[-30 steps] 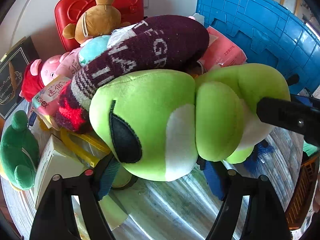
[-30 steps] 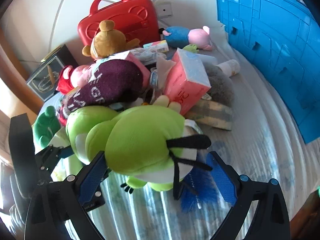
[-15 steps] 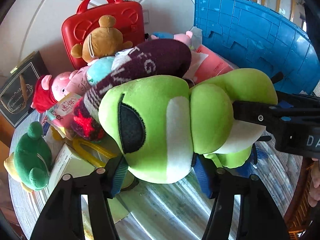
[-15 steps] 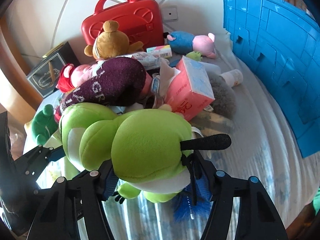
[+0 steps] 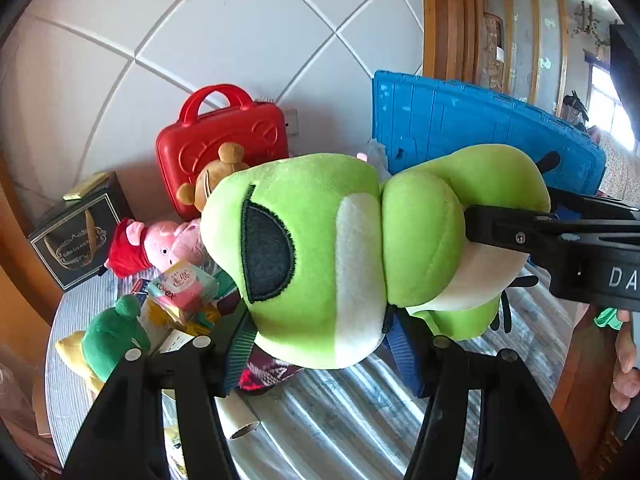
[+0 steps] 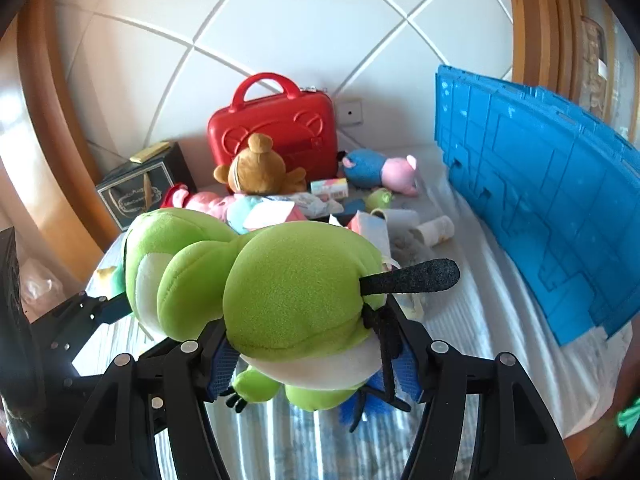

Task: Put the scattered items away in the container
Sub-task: 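Lift the green plush frog with both tools and carry it over the crate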

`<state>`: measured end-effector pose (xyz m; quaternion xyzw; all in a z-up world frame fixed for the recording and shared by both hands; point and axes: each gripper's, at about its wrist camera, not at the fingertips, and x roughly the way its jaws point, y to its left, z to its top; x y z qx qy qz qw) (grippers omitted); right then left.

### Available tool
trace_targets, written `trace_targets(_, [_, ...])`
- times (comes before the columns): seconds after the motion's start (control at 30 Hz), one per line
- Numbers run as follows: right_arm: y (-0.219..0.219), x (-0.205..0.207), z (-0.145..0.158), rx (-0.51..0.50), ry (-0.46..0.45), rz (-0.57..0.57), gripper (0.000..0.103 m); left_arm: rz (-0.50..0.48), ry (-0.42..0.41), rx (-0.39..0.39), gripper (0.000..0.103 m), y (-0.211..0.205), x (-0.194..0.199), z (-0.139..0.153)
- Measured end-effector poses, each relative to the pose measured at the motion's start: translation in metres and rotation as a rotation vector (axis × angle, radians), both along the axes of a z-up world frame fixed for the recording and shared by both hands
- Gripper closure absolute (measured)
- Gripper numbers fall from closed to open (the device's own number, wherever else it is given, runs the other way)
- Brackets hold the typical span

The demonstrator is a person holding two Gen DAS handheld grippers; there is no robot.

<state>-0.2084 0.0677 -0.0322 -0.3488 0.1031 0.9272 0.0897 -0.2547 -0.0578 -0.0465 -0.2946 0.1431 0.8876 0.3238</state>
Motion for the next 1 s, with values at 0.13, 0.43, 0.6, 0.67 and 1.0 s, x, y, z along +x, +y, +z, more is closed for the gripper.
trace_targets(0.13, [0.016,0.016,0.026,0.022,0.056,0.026,0.039,0.033,0.055,0.022,0.043,0.019,0.019,0.023])
trace_targets(0.43, [0.092,0.049,0.068,0.096,0.143,0.165,0.039,0.171,0.135,0.082,0.043,0.097,0.072,0.056])
trace_targets(0.6, [0.137,0.064,0.075,0.106,0.149,0.237,0.039,0.228,0.148,0.070,0.043,0.136,0.094,0.068])
trace_targets(0.67, [0.151,0.068,0.078,0.100,0.154,0.250,0.039,0.235,0.158,0.062,0.043,0.147,0.100,0.072])
trace_targets(1.0, [0.196,0.081,0.108,0.130,0.214,0.212,0.039,0.162,0.233,0.092,0.043,0.194,0.100,0.103])
